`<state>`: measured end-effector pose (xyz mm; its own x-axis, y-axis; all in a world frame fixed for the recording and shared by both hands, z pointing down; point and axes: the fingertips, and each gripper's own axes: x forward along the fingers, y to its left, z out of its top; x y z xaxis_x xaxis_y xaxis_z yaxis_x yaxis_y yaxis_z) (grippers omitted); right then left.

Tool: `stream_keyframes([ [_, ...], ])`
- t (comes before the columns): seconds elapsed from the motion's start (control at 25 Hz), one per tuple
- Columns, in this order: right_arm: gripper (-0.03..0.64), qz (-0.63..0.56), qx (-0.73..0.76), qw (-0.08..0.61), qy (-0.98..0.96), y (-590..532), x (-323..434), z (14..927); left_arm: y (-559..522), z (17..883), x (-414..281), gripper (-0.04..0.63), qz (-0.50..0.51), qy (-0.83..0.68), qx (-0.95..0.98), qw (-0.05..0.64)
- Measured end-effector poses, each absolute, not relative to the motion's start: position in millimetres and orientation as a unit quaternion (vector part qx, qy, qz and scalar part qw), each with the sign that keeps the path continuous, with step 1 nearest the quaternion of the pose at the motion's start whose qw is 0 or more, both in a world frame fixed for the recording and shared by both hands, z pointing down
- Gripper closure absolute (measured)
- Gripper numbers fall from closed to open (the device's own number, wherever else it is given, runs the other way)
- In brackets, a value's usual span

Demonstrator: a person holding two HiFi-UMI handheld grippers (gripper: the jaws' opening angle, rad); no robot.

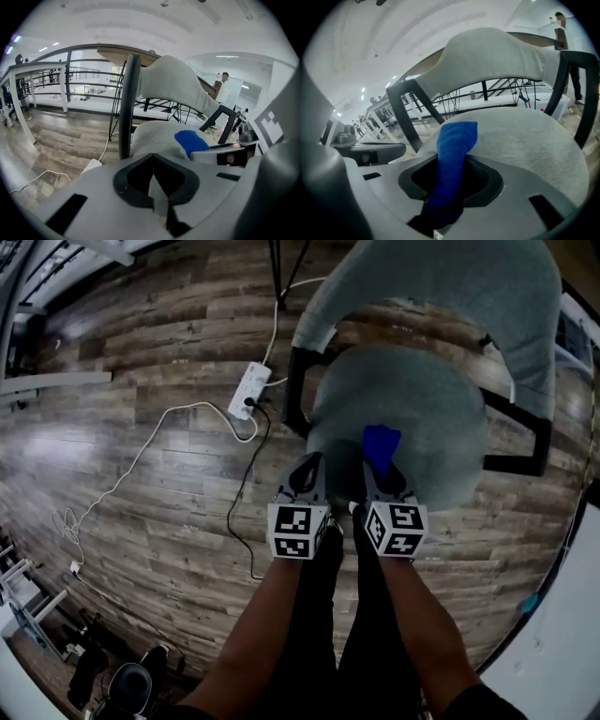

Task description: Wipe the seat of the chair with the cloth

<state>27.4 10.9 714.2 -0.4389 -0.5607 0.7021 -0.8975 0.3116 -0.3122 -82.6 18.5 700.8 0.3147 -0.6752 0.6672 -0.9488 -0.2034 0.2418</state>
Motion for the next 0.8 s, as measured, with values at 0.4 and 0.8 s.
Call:
stream_keyframes([
  [0.4, 0.477, 0.371, 0.42, 0.252, -0.789, 36, -68, 730, 29, 705, -127, 0.594, 0.215, -0.572, 0.721, 0.328],
  [0.8, 0.477, 0.368, 0.427, 0.25, -0.787, 37, -61, 732, 37, 716, -112, 0.594, 0.227, -0.558, 0.726, 0.332],
])
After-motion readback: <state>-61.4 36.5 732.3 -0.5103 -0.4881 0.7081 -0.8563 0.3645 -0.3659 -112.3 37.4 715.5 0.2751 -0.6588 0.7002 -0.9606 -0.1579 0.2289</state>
